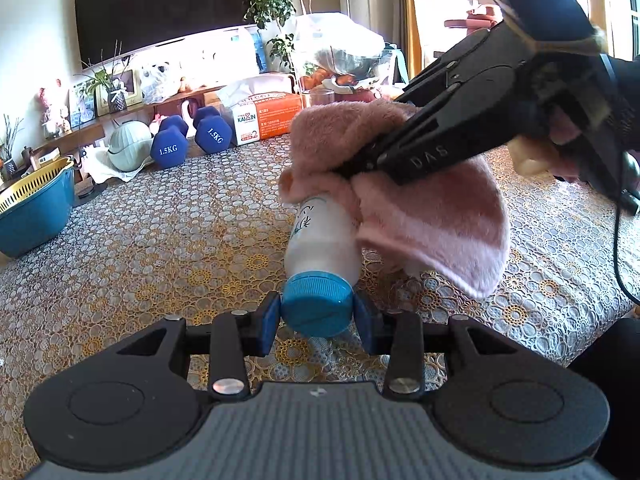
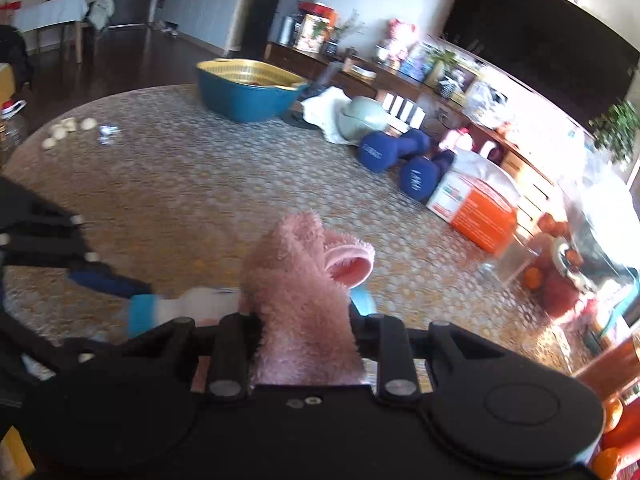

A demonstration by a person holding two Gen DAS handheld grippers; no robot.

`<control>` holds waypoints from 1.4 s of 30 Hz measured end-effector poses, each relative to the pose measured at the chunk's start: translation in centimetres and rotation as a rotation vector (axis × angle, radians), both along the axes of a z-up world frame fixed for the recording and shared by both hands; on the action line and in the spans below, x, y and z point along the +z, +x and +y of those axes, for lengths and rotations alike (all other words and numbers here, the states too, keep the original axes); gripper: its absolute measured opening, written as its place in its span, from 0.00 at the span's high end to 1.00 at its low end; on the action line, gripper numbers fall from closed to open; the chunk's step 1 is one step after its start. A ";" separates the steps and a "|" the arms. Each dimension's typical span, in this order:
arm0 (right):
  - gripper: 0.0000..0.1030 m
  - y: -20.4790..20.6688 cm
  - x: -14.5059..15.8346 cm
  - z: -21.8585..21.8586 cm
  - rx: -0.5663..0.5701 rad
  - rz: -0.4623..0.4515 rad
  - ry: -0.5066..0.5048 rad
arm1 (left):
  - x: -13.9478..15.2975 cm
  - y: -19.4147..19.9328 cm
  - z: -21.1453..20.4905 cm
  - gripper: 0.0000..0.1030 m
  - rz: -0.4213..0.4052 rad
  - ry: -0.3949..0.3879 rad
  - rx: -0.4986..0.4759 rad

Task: Clean container
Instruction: 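Keep rubbing the bottle body with the pink cloth in the right gripper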

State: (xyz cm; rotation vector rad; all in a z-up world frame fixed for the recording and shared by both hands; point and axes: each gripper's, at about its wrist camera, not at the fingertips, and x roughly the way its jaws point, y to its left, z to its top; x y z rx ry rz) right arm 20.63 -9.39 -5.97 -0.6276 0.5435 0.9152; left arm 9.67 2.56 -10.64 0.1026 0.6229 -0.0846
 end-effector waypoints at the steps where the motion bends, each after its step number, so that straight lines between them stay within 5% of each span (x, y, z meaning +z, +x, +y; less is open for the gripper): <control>1: 0.74 0.7 -0.1 -0.2 -0.017 -0.003 -0.005 | 0.0 0.0 0.0 0.63 0.000 -0.002 -0.001; 15: 0.75 2.9 -2.3 -0.5 -0.092 -0.039 -0.094 | -0.1 0.5 0.2 0.62 -0.010 0.035 0.005; 21: 0.76 2.2 -1.3 -1.0 -0.122 -0.046 -0.046 | -0.2 0.4 0.2 0.62 -0.016 0.054 -0.003; 31: 0.75 -5.1 2.5 -0.8 0.118 -0.073 0.075 | -0.1 0.6 1.0 0.62 0.001 -0.010 0.014; 37: 0.75 -8.3 1.6 0.6 0.224 -0.016 0.057 | 0.0 0.7 1.4 0.62 0.005 -0.033 0.017; 42: 0.74 -7.4 0.1 1.3 0.200 0.021 0.024 | -0.2 0.5 1.6 0.62 0.006 -0.045 0.018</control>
